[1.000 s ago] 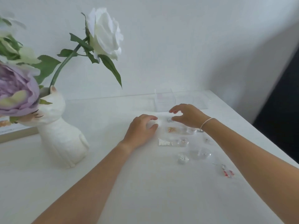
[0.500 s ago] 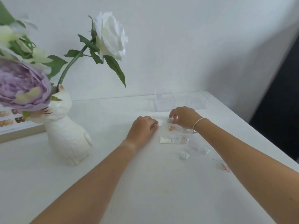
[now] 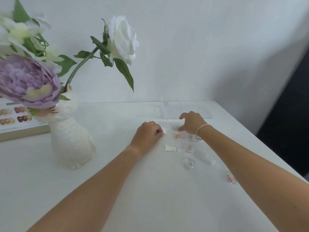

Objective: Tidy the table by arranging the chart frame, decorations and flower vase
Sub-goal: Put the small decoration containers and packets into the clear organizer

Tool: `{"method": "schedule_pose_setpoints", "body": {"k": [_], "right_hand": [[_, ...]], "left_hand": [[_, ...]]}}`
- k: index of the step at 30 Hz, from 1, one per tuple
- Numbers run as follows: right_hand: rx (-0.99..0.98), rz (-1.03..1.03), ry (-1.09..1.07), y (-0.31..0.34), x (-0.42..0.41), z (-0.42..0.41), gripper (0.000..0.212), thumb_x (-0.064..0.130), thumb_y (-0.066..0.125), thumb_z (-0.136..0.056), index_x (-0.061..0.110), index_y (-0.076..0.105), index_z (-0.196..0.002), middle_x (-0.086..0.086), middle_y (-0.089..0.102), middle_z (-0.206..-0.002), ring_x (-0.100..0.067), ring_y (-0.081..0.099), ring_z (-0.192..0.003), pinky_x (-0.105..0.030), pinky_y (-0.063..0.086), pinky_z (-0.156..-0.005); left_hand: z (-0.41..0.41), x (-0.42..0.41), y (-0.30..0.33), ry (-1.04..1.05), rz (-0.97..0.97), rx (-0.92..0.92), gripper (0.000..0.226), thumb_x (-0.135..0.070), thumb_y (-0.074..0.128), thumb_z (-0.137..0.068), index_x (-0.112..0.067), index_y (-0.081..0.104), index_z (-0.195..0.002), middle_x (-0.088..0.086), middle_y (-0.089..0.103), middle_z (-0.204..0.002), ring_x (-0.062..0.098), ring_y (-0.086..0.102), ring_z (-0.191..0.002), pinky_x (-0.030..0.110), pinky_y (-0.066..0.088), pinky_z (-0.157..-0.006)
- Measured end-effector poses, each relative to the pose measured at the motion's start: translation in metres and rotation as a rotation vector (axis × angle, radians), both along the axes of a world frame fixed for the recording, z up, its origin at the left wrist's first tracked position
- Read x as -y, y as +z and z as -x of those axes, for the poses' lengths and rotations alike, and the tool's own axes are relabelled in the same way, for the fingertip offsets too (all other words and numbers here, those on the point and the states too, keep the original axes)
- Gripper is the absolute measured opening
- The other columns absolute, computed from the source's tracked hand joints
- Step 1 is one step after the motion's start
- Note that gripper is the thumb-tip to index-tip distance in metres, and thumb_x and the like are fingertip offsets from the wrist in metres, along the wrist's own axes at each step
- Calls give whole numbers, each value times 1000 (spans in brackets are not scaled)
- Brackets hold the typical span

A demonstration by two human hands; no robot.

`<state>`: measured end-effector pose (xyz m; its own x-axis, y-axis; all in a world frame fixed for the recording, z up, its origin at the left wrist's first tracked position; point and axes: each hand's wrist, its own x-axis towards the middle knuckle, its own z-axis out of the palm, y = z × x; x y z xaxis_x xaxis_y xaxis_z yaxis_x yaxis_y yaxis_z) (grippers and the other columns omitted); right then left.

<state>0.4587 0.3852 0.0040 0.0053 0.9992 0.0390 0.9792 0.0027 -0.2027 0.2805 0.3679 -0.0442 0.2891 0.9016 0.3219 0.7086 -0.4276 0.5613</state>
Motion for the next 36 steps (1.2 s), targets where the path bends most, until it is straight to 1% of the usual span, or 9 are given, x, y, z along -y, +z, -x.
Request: {"method": "schedule_pose_setpoints", "body": {"k": [4,10,13,17,21,24,30,33,36], "right_hand": [[43,57,-43,1,-4,-4,46,39,64,-79,9,58,-114,-8,61,-119,-27,55,-111,-36,45,-94],[-107,34,-1,-4,-11,-2,28,20,64,-81,10,61,-107,-7,61,-117,-25,56,-109,-35,45,-92],[-167,-10,54,-7,-15,-3,24,14,61,-82,14,62,-106,-5,60,-111,-23,55,-108,-33,44,-90],[-320,-100,102,0,-22,-9,22,11,64,-80,10,64,-102,9,47,-75,-16,48,-84,-24,39,-73],[-452,-221,99,13,-30,-16,13,7,61,-81,11,67,-91,11,43,-65,-4,41,-59,-10,32,-48],[-502,-312,83,25,-37,-19,17,4,55,-83,11,69,-89,10,43,-59,-5,40,-53,-3,34,-42],[-548,-447,46,37,-56,-24,29,7,43,-91,10,71,-94,9,52,-62,-8,43,-51,-4,34,-39],[-505,-472,27,36,-66,-25,33,5,39,-91,10,71,-98,-5,56,-84,-6,41,-52,-2,33,-41],[-470,-471,20,34,-74,-25,37,2,35,-91,10,68,-105,-6,47,-96,-9,43,-62,-7,35,-53]], "left_hand": [[2,-7,8,-9,6,83,14,-16,53,-88,-12,66,-85,4,64,-90,18,55,-85,28,44,-78],[-3,-38,39,41,-100,185,14,-13,54,-88,-10,67,-85,-4,64,-83,7,53,-69,2,37,-62],[-9,-54,54,44,-136,207,15,-12,54,-87,-8,69,-88,-3,64,-84,7,53,-69,-3,34,-61],[-16,-77,67,48,-140,208,18,-11,53,-88,-8,69,-93,2,70,-98,12,55,-82,6,33,-66],[-25,-97,71,48,-124,213,19,-12,52,-88,-10,69,-95,2,70,-104,10,54,-85,8,32,-69],[-32,-108,69,53,-96,178,20,-15,50,-89,-12,69,-96,0,70,-106,8,53,-85,13,35,-73],[-39,-119,60,52,4,96,24,-15,47,-88,-11,70,-96,1,69,-110,15,58,-97,20,38,-78],[-40,-123,54,57,29,53,26,-16,46,-89,-12,70,-98,3,69,-111,19,59,-105,21,38,-78],[-40,-125,48,70,17,17,27,-21,46,-90,-14,70,-101,2,67,-115,25,51,-116,26,38,-91]]}}
